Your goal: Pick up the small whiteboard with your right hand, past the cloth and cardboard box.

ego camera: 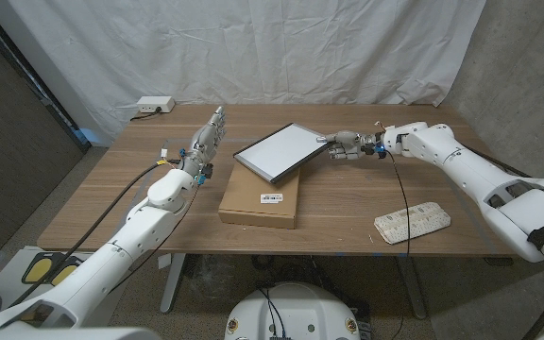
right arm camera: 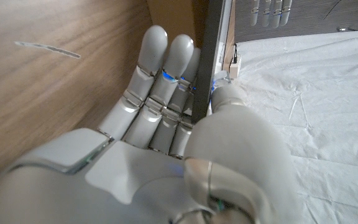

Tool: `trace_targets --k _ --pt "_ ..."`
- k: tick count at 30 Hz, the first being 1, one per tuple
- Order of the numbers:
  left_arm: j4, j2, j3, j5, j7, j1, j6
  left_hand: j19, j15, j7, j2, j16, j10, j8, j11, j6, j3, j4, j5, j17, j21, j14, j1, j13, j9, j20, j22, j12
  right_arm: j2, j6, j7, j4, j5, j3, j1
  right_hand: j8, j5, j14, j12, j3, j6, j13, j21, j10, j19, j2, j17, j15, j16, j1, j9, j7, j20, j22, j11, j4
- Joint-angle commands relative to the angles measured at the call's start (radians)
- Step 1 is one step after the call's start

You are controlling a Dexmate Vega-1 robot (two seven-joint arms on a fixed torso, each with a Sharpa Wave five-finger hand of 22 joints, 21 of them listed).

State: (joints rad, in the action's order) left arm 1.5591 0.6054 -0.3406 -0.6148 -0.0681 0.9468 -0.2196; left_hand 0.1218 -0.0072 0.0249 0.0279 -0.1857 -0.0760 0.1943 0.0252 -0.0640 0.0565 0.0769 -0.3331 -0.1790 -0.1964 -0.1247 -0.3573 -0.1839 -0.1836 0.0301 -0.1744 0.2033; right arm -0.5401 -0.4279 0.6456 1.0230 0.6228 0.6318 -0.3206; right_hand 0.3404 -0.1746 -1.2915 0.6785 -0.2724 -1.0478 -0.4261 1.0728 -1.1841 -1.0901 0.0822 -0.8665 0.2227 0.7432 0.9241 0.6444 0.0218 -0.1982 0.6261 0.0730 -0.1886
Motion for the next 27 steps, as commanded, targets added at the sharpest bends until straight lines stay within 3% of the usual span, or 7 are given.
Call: trace_targets --k 1,27 --pt "0.012 0.008 0.003 0.001 -0.004 0.000 0.013 0.005 0.001 0.002 0.000 0.000 -0.002 0.001 -0.002 0.003 -0.005 0.003 0.000 -0.003 -0.002 0.001 -0.014 -0.004 -0.002 -0.005 -0.005 -0.002 -0.003 0.026 0.002 0.003 0.041 -0.032 -0.029 -0.002 -0.003 -0.003 0.045 -0.085 -0.028 -0.294 0.011 -0.152 0.003 0.083 0.000 0.000 0.005 0.079 0.017 0.014 -0.026 0.005 0.128 0.051" --pt "0.031 0.023 0.013 0.001 -0.003 0.005 0.015 0.004 0.001 0.002 0.003 0.000 -0.003 0.000 -0.003 0.002 -0.009 0.002 0.001 -0.003 -0.003 0.001 -0.018 -0.004 -0.002 -0.005 -0.005 -0.002 -0.047 0.015 -0.048 0.113 0.091 -0.072 -0.072 -0.045 -0.002 0.003 0.040 -0.094 -0.041 -0.302 0.034 -0.151 0.013 0.078 -0.007 -0.003 0.016 0.066 0.073 0.013 -0.027 0.015 0.129 0.048"
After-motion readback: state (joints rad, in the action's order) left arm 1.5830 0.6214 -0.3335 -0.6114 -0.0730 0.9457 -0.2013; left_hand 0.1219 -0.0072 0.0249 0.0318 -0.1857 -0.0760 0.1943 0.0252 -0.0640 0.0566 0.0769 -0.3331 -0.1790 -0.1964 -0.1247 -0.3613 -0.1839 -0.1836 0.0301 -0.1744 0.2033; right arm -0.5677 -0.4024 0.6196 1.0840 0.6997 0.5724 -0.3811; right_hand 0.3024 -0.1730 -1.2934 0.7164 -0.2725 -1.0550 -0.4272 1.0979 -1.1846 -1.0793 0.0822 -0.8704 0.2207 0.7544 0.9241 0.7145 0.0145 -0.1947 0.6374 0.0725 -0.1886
